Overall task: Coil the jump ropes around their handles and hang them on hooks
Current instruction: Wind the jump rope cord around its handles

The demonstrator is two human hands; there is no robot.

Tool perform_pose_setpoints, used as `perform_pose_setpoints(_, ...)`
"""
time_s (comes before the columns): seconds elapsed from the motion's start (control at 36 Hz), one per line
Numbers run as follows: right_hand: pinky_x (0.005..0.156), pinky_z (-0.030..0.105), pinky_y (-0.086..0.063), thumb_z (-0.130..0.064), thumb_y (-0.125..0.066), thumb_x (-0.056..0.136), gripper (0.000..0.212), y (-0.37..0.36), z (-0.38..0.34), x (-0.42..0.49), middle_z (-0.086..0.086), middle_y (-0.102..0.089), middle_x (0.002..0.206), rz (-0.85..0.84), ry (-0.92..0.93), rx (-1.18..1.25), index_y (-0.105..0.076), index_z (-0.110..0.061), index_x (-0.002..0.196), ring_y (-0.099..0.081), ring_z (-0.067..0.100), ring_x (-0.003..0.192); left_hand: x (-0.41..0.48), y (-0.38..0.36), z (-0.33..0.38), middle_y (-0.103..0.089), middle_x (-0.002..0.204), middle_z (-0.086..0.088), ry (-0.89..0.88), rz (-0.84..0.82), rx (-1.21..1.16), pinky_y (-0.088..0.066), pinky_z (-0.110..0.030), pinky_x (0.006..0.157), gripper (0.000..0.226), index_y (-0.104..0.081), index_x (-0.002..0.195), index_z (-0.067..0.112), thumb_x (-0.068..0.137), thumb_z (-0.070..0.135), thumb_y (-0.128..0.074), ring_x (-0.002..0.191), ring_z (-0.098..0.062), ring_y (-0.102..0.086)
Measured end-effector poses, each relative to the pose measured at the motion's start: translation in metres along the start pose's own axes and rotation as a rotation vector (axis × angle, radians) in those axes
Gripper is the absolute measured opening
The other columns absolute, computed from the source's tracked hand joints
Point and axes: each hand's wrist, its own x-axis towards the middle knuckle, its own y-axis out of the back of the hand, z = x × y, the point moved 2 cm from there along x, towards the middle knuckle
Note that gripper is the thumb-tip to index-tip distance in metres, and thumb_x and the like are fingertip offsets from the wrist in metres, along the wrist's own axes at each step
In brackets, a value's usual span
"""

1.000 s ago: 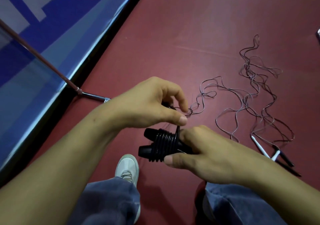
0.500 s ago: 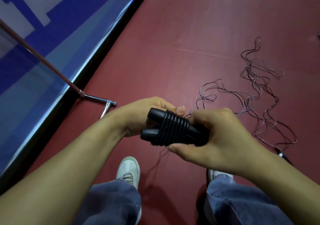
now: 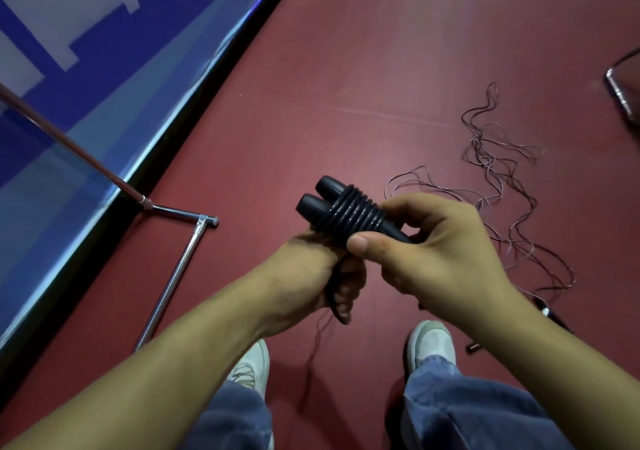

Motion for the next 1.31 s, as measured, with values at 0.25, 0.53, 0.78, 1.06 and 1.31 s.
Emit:
perform_pose_setpoints(0.25,0.067,0.040,-0.050,-0.043,-0.075,0.076,0.026,0.007,0.007,0.009,-0.005,-0.069,0.075,0.085,0.118,-0.303,-0.076,-0.025,0.095,-0.062,0.016,0.071,-0.017,-0.006,0.014,-0.030,0.060,-0.006,-0.057,0.045,0.216,-0.022,-0.030,0.050,0.032,-0.066,0.082,-0.003,0.089,0.027,-0.060,0.053,-0.019,-0.025)
perform_pose_setpoints(0.53,0.053,0.008,-0.035,-0.008,-0.070,0.093,0.027,0.004,0.012,0.009,-0.020,-0.053,0.049,-0.035,0.018,-0.013,-0.074,-0.031,0.108,-0.049,-0.002,0.046,-0.026,0.004,0.018,-0.059,0.055,0.000,-0.430,0.276,1.027,-0.044,-0.030,0.051,0.029,-0.061,0.070,0.016,0.089,0.037,-0.069,0.053,-0.017,-0.055)
perform_pose_setpoints(0.78,0.043,0.024,-0.022,-0.014,-0.063,0.098,0.016,0.000,0.013,0.011,0.011,-0.044,0.067,0.014,-0.253,0.364,-0.077,-0.007,0.100,-0.038,0.023,0.050,-0.023,0.000,0.022,-0.065,0.055,-0.008,-0.092,0.141,0.472,-0.047,-0.031,0.053,0.036,-0.063,0.075,0.012,0.105,0.025,-0.047,0.047,-0.023,-0.055)
perform_pose_setpoints(1.06,0.045,0.024,-0.023,-0.009,-0.062,0.098,0.016,0.004,0.010,0.012,0.006,-0.045,0.065,0.024,-0.222,0.371,-0.078,-0.011,0.100,-0.036,0.025,0.054,-0.016,0.010,0.020,-0.069,0.064,-0.010,-0.123,0.224,0.421,-0.053,-0.033,0.064,0.035,-0.072,0.085,0.007,0.107,0.019,-0.047,0.056,-0.020,-0.059)
perform_pose_setpoints(1.31,0.053,0.023,-0.036,-0.020,-0.069,0.094,0.025,0.003,0.022,0.015,-0.016,-0.052,0.051,0.119,0.022,-0.234,-0.075,-0.029,0.117,-0.045,0.004,0.050,-0.017,0.005,0.024,-0.060,0.061,0.004,-0.244,0.394,0.990,-0.039,-0.016,0.050,0.007,-0.064,0.084,0.028,0.091,0.029,-0.067,0.056,-0.008,-0.055)
